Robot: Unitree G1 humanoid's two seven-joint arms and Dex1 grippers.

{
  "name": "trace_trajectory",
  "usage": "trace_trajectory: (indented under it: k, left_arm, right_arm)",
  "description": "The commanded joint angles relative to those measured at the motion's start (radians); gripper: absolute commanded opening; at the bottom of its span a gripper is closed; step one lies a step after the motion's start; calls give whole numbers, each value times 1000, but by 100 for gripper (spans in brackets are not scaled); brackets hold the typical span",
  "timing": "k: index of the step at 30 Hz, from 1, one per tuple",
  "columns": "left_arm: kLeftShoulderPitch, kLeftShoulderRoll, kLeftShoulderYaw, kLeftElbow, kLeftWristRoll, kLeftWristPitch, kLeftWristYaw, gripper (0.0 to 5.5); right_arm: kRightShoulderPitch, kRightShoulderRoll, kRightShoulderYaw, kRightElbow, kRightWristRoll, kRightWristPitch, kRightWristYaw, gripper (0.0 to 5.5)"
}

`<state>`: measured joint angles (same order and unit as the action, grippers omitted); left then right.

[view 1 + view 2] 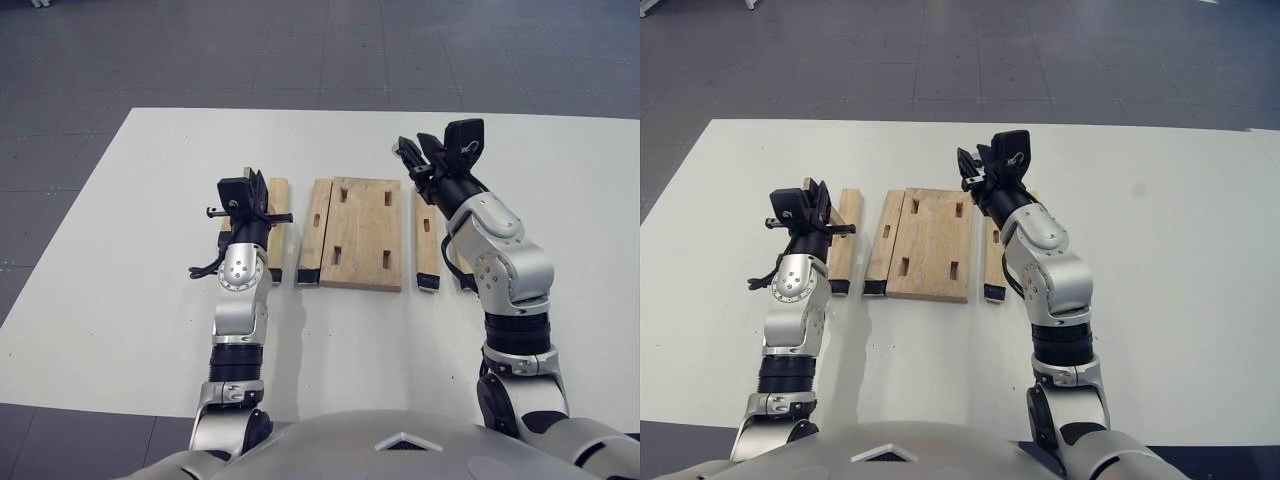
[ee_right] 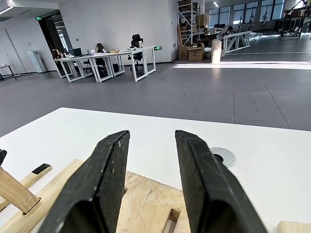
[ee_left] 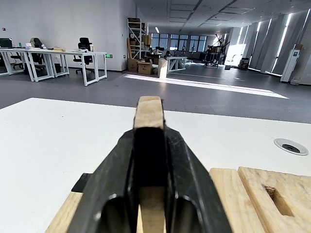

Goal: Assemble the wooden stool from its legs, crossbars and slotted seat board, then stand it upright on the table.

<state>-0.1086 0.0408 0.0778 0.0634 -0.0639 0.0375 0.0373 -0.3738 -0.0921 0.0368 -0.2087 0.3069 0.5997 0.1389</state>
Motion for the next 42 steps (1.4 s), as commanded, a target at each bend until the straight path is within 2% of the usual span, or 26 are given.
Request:
trace_trajectory:
  k: [1, 8, 14, 21, 25, 29, 30, 37, 41, 42]
  left_arm:
    - [147, 19, 2, 113, 24, 30, -15, 43]
    - [158, 25, -19, 148, 45, -2, -27, 43]
    - [73, 22, 9, 113, -12, 62, -33, 43]
    - [71, 25, -10, 64, 13, 68, -31, 43]
    - [36, 22, -10, -103, 51, 58, 11, 43]
    - [4, 12, -5, -163, 58, 97, 32, 43]
    - [-3, 7, -2, -172, 48, 109, 32, 81]
    - [-6, -5, 14, -180, 23, 153, 29, 161]
    - [-72, 33, 42, -311, 24, 285, 33, 233]
    - [-114, 53, 58, -360, 21, 346, 36, 236]
  right_arm:
    - [-20, -4, -11, -9, -7, 10, -1, 172]
    - [-34, -1, -15, 4, -11, 6, 1, 172]
    - [-43, 1, -16, 14, -12, -2, 2, 172]
    - [-40, -1, -16, 14, -15, -9, 1, 172]
    - [-44, 3, -16, 17, -22, -17, 1, 172]
    - [-41, 9, -14, 21, -28, -23, 2, 172]
    - [-41, 11, -13, 22, -29, -24, 3, 172]
    - [-33, 13, -15, 16, -33, -23, 4, 172]
    - [-31, 11, -16, 14, -34, -20, 4, 172]
    - [-30, 11, -16, 14, -34, -19, 4, 172]
